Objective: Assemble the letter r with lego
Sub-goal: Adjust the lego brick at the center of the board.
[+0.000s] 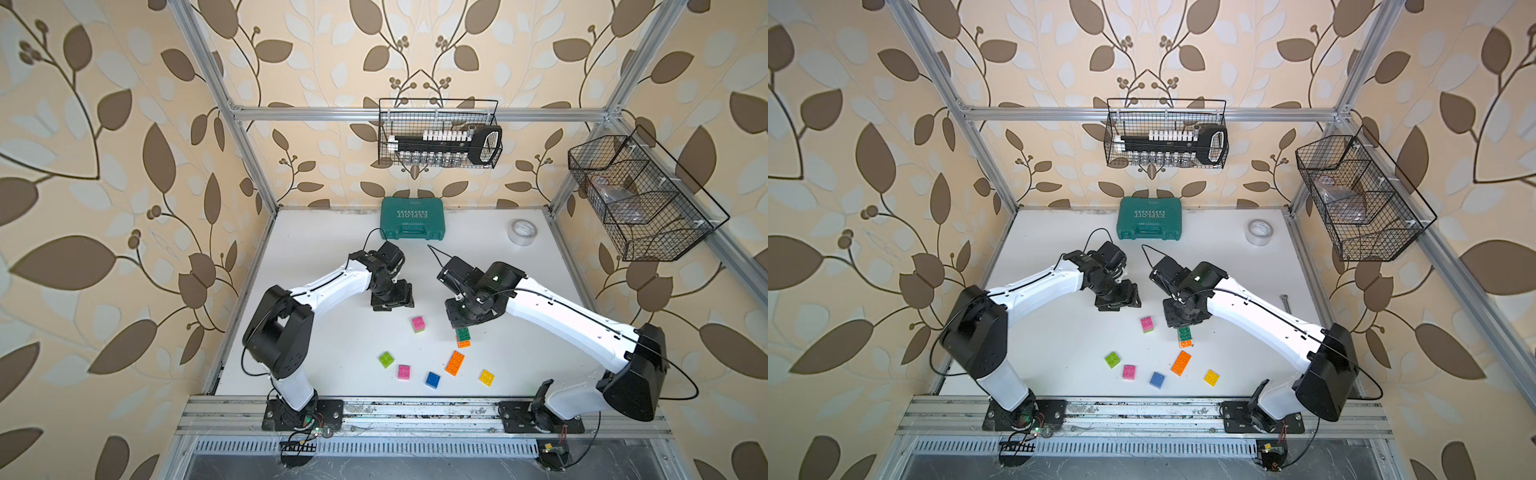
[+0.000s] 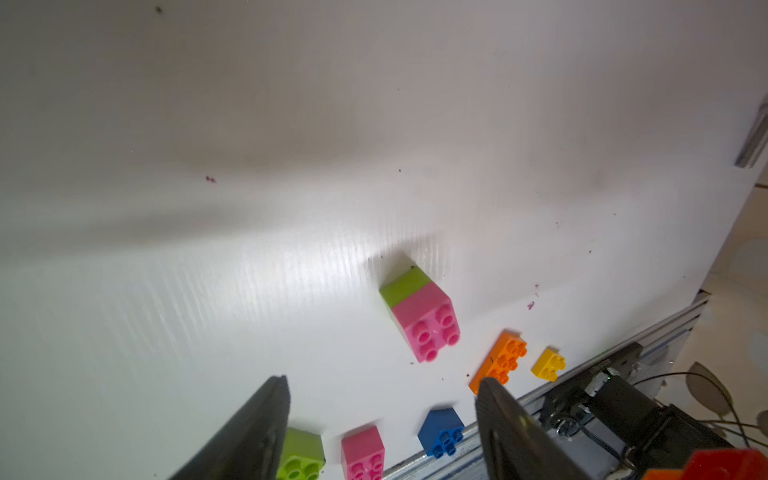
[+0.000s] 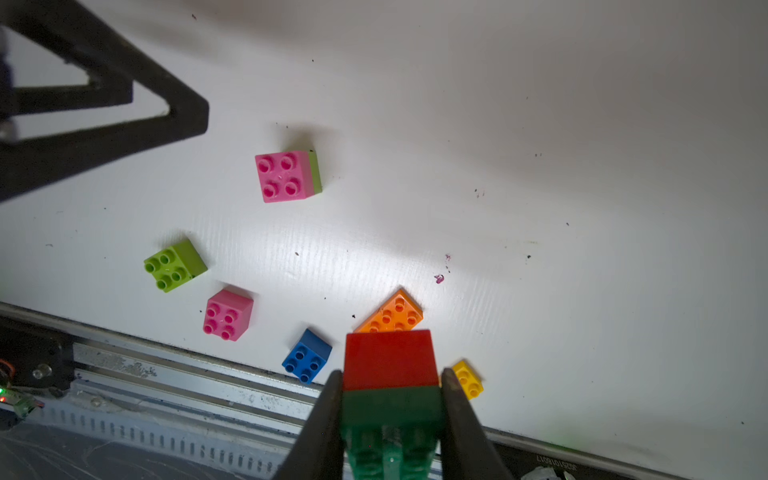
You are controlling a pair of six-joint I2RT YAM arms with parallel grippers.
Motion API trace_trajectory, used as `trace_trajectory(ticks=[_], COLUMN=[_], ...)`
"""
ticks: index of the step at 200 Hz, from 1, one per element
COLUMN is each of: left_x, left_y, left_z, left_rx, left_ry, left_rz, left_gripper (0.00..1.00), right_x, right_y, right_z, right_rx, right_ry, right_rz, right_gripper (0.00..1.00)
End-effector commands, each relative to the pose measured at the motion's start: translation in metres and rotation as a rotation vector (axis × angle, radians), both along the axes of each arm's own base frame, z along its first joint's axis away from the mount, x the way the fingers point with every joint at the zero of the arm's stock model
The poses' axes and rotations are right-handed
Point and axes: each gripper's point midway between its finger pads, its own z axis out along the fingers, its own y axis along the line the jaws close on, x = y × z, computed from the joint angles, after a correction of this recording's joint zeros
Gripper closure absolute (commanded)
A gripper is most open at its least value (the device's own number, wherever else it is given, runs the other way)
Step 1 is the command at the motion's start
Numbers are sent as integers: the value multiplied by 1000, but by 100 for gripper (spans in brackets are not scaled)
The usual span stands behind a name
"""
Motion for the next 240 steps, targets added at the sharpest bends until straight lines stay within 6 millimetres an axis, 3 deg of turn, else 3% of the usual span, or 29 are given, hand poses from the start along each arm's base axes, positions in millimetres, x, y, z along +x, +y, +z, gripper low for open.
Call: trace_trajectory(ticks=[1, 47, 89, 119, 174, 187, 207, 220, 240], left_x=[12, 8, -22, -42, -63, -66, -63, -58, -47], left_y=[-6, -24, -40, -29, -9, -5, 0, 4, 9], left_z=[-3, -20, -39, -52, -55, -55, -47, -35, -8], left_rx=[5, 31, 54, 101, 117, 122, 125, 130, 130], left_ry=[13, 66, 127, 165, 184, 178, 134, 85, -8], left_rz=[-9, -60, -121, -119, -57, -40, -16, 1, 19], left_gripper=[36, 47, 51, 55, 56, 52, 32, 17, 10], right_x=[-11, -17, -18, -20, -24, -25, -25, -26, -27], right_y=[-16, -20, -18, -19, -19, -18, -18, -18, -18], right_z=[-6, -10, -13, -13, -17, -17, -16, -16, -16], right_rx=[-35, -14, 3, 9, 20, 24, 31, 30, 29], right_ry=[27, 36, 43, 41, 53, 56, 55, 60, 65], right_rz=[22, 35, 49, 54, 57, 57, 58, 63, 65], right_gripper=[100, 100, 100, 100, 100, 100, 100, 100, 100])
